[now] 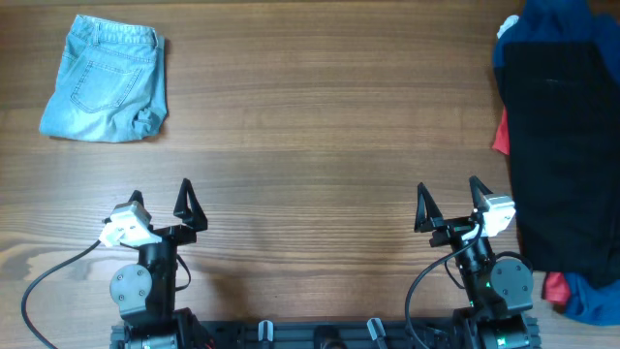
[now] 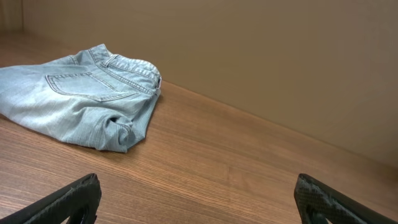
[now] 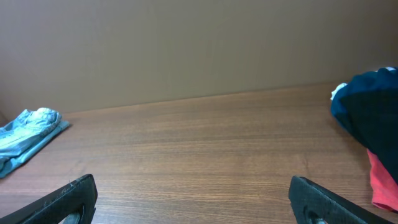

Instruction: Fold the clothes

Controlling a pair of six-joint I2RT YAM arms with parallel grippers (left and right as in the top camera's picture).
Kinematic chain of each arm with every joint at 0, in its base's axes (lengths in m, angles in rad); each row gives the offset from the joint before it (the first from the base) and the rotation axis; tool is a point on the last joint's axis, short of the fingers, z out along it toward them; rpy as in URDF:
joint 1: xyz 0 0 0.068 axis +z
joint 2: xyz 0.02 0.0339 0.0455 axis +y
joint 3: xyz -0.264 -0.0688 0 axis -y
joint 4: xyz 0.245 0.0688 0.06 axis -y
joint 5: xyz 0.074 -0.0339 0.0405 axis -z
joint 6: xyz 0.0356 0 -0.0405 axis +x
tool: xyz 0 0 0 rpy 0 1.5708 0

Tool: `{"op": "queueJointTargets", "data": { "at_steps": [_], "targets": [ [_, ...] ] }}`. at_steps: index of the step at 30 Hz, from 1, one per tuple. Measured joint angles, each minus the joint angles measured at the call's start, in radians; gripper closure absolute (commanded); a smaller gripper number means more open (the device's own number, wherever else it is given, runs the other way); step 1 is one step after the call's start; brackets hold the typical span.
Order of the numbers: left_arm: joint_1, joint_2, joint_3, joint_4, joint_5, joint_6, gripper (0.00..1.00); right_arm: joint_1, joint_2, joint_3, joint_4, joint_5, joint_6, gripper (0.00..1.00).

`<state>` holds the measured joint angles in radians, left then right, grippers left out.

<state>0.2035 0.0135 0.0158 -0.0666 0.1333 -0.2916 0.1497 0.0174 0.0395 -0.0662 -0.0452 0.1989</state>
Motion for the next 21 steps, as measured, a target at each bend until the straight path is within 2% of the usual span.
{"op": "queueJointTargets", "data": {
  "at_steps": [5, 21],
  "targets": [
    [-0.058, 0.0, 0.0, 0.0, 0.006, 0.0, 0.0, 0.0, 0.0, 0.0, 0.0, 0.0, 0.0, 0.0],
    [-0.06, 0.0, 0.0, 0.0, 0.007, 0.0, 0.0, 0.0, 0.0, 0.0, 0.0, 0.0, 0.0, 0.0]
  ]
}}
